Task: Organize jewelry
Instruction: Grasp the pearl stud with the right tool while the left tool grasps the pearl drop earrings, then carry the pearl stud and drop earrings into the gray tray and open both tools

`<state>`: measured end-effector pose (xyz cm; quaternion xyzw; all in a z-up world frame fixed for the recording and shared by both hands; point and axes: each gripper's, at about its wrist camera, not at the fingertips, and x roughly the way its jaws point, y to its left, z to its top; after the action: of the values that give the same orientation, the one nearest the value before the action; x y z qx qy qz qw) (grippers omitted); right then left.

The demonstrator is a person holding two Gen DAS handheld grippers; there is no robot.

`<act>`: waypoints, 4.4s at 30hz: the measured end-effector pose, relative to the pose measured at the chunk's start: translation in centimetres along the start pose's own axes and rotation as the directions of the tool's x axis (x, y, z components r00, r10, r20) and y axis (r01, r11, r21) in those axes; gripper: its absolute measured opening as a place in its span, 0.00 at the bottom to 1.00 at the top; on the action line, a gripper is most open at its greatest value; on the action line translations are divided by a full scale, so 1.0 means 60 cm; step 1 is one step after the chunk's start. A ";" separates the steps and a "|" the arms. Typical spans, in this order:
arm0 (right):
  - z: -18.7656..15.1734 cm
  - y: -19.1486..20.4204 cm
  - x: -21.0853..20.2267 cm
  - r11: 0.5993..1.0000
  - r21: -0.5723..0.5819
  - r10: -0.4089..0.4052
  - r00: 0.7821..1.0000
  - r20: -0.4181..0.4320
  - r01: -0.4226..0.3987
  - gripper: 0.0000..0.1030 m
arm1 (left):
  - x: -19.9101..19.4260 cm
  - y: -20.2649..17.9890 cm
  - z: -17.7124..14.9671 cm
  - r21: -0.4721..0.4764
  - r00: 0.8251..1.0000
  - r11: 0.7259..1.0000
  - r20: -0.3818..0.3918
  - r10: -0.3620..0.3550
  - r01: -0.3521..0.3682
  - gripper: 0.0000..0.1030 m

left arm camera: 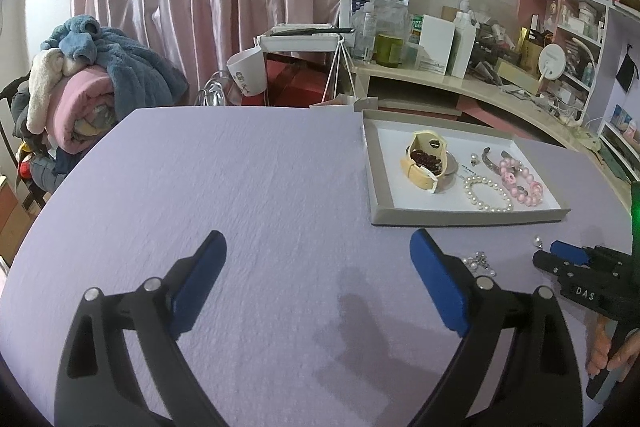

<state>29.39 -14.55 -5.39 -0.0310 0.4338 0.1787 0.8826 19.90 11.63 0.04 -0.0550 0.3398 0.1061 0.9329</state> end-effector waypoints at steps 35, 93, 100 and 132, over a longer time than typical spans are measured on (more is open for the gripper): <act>0.014 0.013 0.012 0.997 -0.051 -0.057 0.998 0.000 0.057 0.13 | 0.021 -0.017 -0.011 0.013 0.998 0.999 -0.037 -0.047 0.047 0.90; -0.001 -0.058 -0.034 0.999 0.048 0.001 0.999 0.053 -0.003 0.13 | 0.113 -0.220 -0.040 0.110 0.970 0.984 -0.216 -0.114 0.140 0.11; 0.000 -0.041 -0.057 0.999 0.037 0.004 0.997 0.078 -0.007 0.13 | 0.084 -0.178 -0.035 0.083 0.970 0.987 -0.213 -0.120 0.140 0.10; 0.137 -0.023 -0.140 0.999 0.039 -0.003 0.967 0.256 -0.007 0.13 | -0.052 -0.121 0.159 0.028 0.977 0.976 -0.024 -0.214 0.215 0.11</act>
<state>31.37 -16.52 6.13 0.0099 0.3199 0.1734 0.9314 25.23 5.72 9.56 -0.0780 0.3431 -0.0010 0.9361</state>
